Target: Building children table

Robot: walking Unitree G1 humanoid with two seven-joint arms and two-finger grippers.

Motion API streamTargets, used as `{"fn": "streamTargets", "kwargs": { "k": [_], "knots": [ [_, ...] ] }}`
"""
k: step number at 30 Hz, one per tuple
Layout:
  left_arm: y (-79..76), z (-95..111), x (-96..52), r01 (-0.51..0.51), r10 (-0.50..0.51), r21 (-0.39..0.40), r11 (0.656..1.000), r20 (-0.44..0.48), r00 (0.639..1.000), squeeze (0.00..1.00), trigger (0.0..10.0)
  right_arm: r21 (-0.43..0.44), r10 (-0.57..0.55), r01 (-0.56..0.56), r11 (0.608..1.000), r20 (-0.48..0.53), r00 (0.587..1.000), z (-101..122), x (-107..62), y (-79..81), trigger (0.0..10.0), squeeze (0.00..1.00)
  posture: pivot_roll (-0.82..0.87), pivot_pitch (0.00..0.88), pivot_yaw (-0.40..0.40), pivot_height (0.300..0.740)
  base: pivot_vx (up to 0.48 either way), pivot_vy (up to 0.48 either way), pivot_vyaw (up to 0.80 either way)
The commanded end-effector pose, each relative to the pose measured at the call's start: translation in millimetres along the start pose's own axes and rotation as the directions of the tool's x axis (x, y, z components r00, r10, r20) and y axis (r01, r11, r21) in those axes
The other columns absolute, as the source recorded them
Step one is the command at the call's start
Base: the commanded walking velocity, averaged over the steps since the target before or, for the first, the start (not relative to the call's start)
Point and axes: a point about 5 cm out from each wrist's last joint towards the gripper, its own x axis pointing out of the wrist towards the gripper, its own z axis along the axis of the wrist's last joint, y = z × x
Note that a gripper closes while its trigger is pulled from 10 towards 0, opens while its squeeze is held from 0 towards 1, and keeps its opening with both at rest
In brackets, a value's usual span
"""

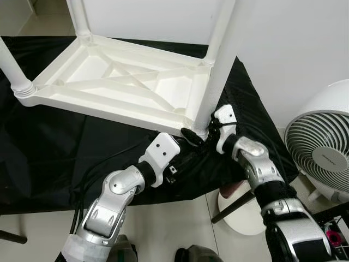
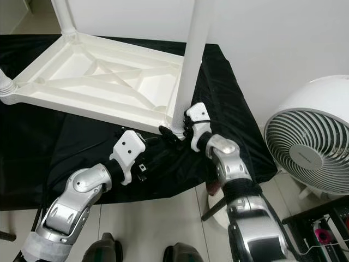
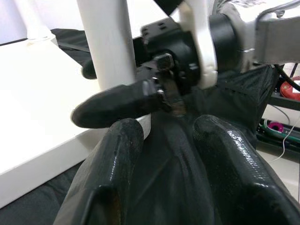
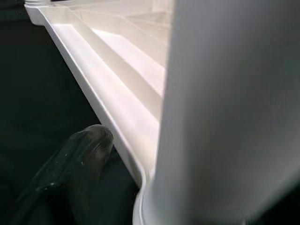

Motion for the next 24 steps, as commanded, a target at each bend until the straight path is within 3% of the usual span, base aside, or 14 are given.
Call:
{"fn": "streamTargets", "kwargs": {
  "k": [1, 2, 3, 4, 5, 13, 22, 23, 24],
  "knots": [
    [0.0, -1, 1.3, -0.022, 0.022, -0.007, 1.0, -0.004, 1.0, 0.0, 10.0, -0.001, 0.013, -0.013, 1.0, -0.014, 1.0, -5, -0.4, 1.5, 10.0, 0.0, 0.04, 0.019, -0.054, 0.74, 0.0, 0.0, 0.0],
    [-0.4, -1, 1.0, -0.021, 0.021, -0.008, 1.0, -0.005, 1.0, 0.0, 10.0, 0.0, 0.019, -0.019, 1.0, -0.02, 1.0, -6, 2.9, 1.1, 9.8, 0.0, 0.04, 0.02, -0.052, 0.74, 0.0, 0.0, 0.0],
    [-0.6, -1, 0.6, -0.019, 0.019, -0.009, 1.0, -0.006, 1.0, 0.0, 10.0, 0.006, 0.026, -0.026, 1.0, -0.025, 0.999, -6, 5.7, 1.3, 4.9, 0.0, 0.04, 0.021, -0.051, 0.74, 0.0, 0.0, 0.0],
    [-0.8, -1, 0.2, -0.018, 0.018, -0.01, 1.0, -0.007, 1.0, 0.0, 10.0, 0.013, 0.034, -0.034, 0.999, -0.027, 0.999, -7, 7.3, 1.3, 4.9, 0.0, 0.05, 0.022, -0.051, 0.74, 0.0, 0.0, 0.0],
    [-0.9, -1, 0.0, -0.017, 0.017, -0.01, 1.0, -0.009, 1.0, 0.0, 10.0, 0.018, 0.038, -0.037, 0.999, -0.034, 0.999, -8, 8.8, 1.8, 0.0, 0.0, 0.05, 0.022, -0.051, 0.74, 0.0, 0.0, 0.0],
    [-1.5, -2, -1.2, -0.019, 0.019, -0.013, 1.0, -0.013, 1.0, 0.0, 10.0, 0.038, 0.046, -0.044, 0.998, -0.053, 0.998, -16, 7.9, 2.0, 0.0, 0.0, 0.06, 0.022, -0.059, 0.74, 0.0, 0.0, 0.0],
    [-4.2, -2, -1.5, -0.016, 0.016, -0.019, 1.0, -0.015, 1.0, 0.0, 10.0, 0.069, -0.02, 0.022, 0.997, -0.023, 1.0, -21, -0.1, -5.5, 0.0, 0.0, 0.04, 0.03, -0.058, 0.74, 0.0, 0.0, 0.0],
    [-3.9, -3, -1.5, -0.016, 0.015, -0.021, 1.0, -0.015, 1.0, 0.0, 10.0, 0.08, -0.093, 0.093, 0.992, 0.003, 0.996, -18, -3.4, -9.8, 10.0, 0.0, 0.04, 0.034, -0.058, 0.74, 0.0, 0.0, 0.0],
    [-3.8, -3, -1.6, -0.016, 0.015, -0.022, 1.0, -0.016, 1.0, 0.0, 10.0, 0.083, -0.113, 0.112, 0.99, 0.009, 0.994, -18, -4.3, -10.9, 10.0, 0.0, 0.04, 0.034, -0.058, 0.74, 0.0, 0.0, 0.0]
  ]
}}
